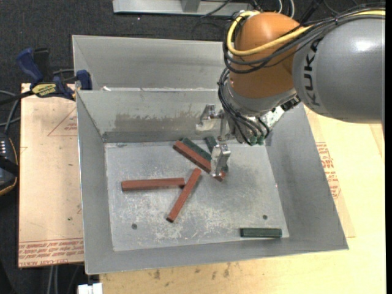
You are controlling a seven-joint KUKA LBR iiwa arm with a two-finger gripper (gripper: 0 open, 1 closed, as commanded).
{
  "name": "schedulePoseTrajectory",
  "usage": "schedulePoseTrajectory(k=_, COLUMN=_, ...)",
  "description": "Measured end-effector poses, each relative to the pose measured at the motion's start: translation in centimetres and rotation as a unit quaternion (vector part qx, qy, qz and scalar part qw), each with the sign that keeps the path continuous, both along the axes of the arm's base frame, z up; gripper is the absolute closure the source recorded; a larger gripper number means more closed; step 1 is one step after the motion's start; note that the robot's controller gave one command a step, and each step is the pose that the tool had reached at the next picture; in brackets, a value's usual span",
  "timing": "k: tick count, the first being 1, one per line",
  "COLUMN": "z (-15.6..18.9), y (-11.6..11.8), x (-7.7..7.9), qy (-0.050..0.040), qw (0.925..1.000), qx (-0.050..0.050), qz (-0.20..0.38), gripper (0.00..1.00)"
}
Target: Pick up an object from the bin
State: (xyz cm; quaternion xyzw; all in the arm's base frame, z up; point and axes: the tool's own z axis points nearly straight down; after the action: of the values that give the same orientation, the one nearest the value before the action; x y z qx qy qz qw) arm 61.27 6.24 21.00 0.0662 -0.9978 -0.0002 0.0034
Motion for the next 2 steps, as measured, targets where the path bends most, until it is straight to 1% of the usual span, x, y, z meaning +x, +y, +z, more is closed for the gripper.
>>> schedulePoseTrajectory(k=1, z=-0.9, y=-0.8, x=0.7, qy=-0.0124, qw=0.9994, qx=0.002, qz=0.032, gripper=0.00)
schedulePoseTrajectory(k=2, z=-7.5, y=-0.8, x=0.4, qy=-0.0060, qw=1.0000, qx=0.001, qz=0.003, gripper=0.00)
